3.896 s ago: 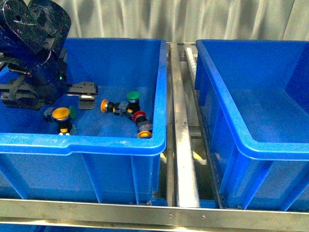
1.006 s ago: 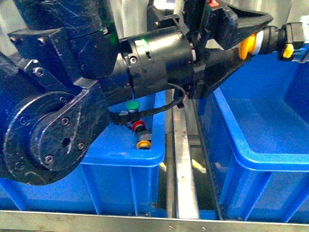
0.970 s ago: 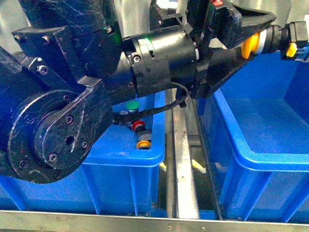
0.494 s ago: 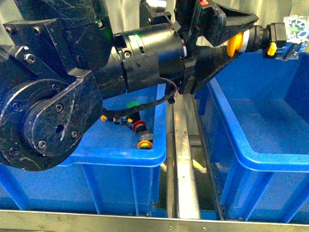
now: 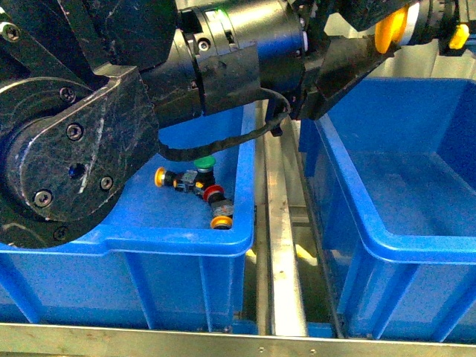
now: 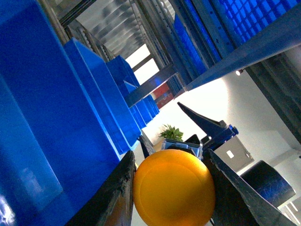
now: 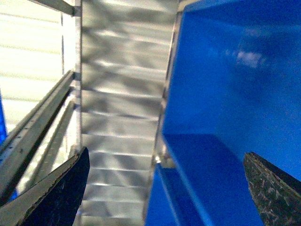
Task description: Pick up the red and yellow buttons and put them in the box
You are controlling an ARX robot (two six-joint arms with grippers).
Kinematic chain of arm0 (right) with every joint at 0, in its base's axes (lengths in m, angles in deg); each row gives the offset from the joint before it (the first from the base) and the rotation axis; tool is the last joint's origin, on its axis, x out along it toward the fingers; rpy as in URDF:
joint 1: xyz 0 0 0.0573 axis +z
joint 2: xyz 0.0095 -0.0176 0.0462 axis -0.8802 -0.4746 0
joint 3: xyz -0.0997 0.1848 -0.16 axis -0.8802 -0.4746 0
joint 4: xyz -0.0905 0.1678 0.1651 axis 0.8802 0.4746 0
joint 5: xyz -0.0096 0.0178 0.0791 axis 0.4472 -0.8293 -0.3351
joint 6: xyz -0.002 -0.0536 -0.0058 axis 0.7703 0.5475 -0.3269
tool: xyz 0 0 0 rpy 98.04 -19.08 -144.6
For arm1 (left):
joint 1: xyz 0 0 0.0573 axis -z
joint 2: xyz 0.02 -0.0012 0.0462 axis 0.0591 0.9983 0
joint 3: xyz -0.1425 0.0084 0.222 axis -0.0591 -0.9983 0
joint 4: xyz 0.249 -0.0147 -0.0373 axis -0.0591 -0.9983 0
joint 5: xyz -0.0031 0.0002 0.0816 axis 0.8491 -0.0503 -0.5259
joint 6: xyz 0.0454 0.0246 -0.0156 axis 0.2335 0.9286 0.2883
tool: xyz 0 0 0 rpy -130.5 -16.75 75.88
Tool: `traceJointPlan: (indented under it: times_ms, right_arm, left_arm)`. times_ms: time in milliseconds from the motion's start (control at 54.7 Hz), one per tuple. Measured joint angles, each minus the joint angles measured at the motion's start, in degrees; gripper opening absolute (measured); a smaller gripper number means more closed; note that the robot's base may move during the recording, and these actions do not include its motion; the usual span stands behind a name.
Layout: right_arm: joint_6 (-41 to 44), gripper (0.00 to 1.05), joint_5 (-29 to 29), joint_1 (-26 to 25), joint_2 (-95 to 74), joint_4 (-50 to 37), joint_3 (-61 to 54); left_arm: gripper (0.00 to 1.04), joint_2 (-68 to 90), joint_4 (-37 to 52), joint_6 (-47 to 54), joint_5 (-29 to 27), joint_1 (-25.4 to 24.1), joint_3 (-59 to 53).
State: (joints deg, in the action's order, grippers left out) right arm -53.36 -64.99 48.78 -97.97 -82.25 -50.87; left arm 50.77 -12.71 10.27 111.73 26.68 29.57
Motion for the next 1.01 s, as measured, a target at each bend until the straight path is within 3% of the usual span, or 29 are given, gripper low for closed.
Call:
traceJointPlan:
  times_ms: [165, 512, 1006]
  right_arm:
    - [-7.1, 0.98, 3.2, 8.4, -3.7, -3.2, 1.3]
    - [-8.4, 0.98, 6.3, 19.8, -6.1, -3.1, 4.3]
    - [-8.0, 0.98, 8.6, 22.4, -2.8, 1.0, 5.9]
  left_arm:
    - [0.34, -0.6, -0.1, 0.4, -0.7, 0.7, -0.5]
    - [0.34, -0.9, -0.3, 0.8, -1.3, 2.1, -0.7]
    - [0.34, 3.4, -2.0, 0.5, -1.5, 3.1, 4.1]
